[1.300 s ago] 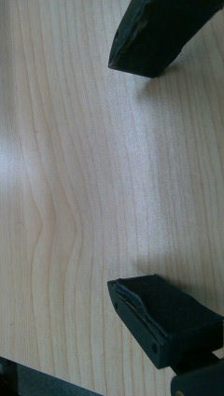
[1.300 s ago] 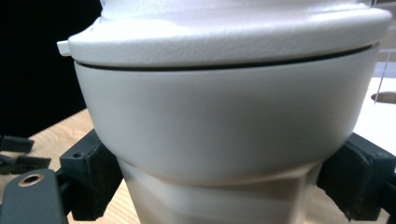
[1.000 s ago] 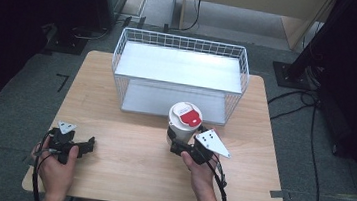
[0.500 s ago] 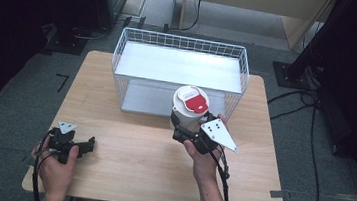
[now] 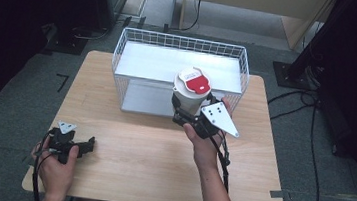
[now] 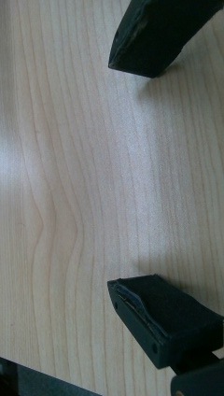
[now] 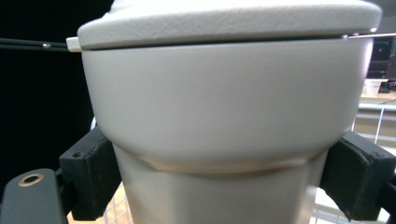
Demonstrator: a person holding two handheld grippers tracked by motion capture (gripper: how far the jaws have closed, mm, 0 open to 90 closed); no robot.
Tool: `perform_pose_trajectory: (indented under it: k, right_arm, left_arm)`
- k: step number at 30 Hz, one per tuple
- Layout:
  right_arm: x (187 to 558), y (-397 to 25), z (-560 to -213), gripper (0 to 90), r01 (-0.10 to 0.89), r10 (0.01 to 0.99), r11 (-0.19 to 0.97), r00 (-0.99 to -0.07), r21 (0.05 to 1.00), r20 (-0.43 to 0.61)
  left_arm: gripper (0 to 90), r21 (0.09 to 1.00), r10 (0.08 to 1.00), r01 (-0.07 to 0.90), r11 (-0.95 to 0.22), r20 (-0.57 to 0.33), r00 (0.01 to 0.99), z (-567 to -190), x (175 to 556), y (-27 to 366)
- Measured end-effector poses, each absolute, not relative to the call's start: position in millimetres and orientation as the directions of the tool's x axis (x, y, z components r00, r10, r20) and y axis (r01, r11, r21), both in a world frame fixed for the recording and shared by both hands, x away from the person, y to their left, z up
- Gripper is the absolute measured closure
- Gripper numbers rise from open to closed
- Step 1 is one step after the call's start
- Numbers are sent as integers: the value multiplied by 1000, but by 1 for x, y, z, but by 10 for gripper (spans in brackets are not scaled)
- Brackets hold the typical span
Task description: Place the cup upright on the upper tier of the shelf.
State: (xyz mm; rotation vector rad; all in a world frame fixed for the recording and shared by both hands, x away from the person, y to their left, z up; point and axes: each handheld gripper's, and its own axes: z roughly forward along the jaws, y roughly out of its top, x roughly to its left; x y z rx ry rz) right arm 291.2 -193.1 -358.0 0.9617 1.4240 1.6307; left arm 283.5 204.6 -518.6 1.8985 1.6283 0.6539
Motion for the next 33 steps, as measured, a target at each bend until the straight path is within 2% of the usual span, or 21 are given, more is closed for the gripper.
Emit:
perform_pose_trajectory:
  k: [17,33]
  right_arm:
    - [332,-196,-325,111,-96,922,-88,-384,991,45]
    - [388,-187,-318,111,-54,944,-68,-326,996,47]
  left_arm:
    - [0,683,989,721,-115,11,148,-519,284,205]
    - [0,684,989,721,-116,11,148,-519,284,205]
